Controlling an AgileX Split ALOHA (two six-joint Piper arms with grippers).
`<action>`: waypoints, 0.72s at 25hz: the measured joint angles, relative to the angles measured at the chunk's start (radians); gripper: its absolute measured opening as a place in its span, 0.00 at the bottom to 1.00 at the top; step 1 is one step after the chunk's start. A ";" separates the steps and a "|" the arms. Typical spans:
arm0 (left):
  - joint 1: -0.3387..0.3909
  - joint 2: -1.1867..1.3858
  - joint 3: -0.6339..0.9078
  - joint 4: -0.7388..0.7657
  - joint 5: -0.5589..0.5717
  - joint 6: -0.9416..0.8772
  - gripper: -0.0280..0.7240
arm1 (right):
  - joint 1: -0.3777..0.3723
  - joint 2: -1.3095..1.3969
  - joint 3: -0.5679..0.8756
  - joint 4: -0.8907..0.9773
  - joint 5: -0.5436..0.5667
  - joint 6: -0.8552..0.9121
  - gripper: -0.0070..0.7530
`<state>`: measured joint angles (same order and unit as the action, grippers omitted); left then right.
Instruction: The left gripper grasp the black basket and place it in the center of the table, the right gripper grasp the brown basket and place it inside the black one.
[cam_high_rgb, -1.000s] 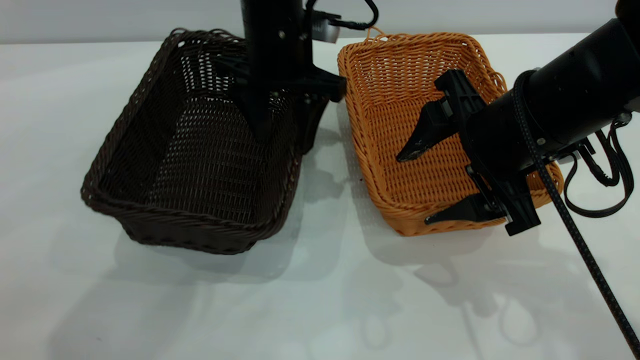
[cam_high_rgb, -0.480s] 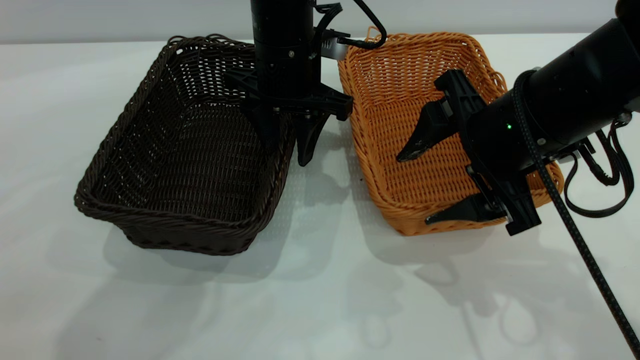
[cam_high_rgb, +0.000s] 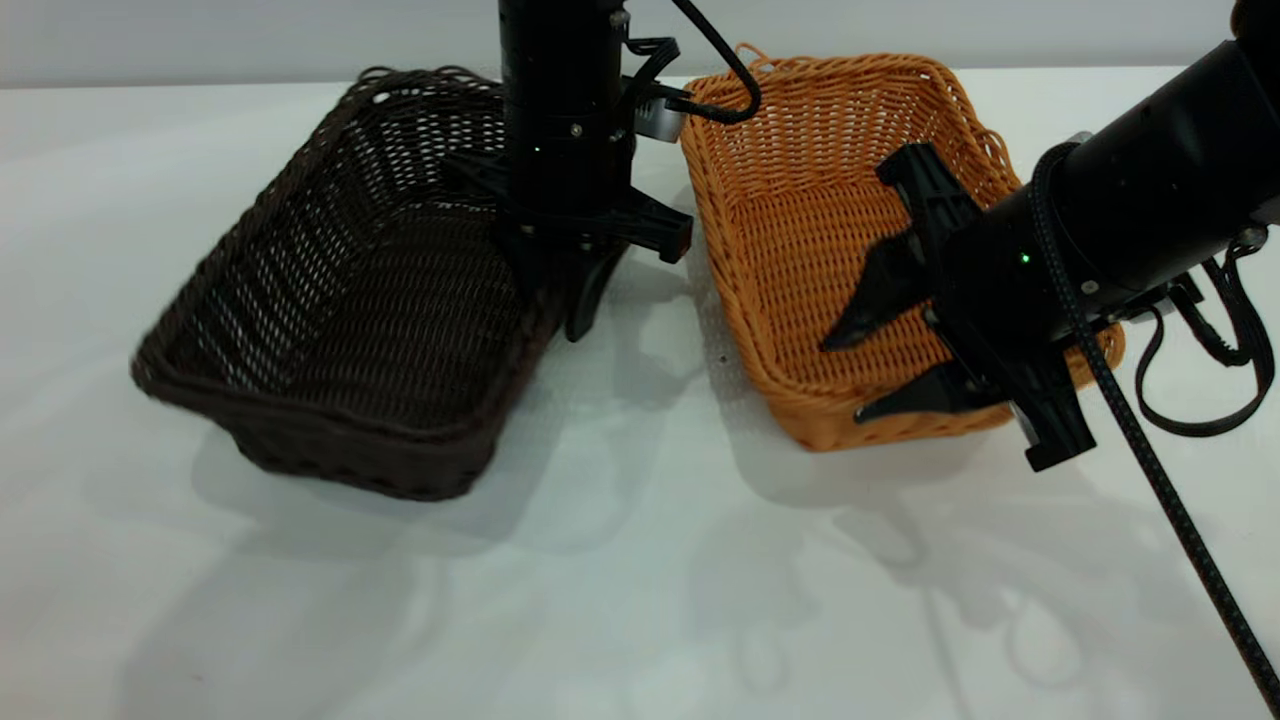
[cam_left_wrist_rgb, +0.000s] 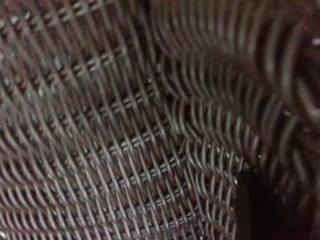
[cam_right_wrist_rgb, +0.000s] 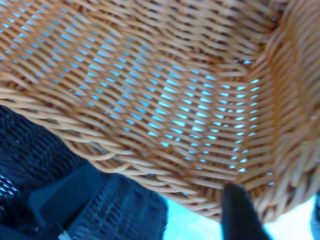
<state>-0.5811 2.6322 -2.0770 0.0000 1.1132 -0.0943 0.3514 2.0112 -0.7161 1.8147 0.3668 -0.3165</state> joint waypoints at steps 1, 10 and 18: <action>0.000 0.000 0.000 0.009 0.003 -0.001 0.24 | 0.000 0.000 0.000 0.000 -0.007 0.000 0.27; 0.000 -0.001 0.000 0.065 0.024 0.015 0.21 | 0.000 0.000 0.000 0.000 -0.041 -0.002 0.04; 0.000 -0.015 0.000 0.080 0.044 0.067 0.18 | 0.000 0.000 0.000 0.004 -0.050 -0.037 0.04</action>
<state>-0.5811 2.6174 -2.0770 0.0797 1.1569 -0.0269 0.3514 2.0112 -0.7161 1.8185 0.3171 -0.3533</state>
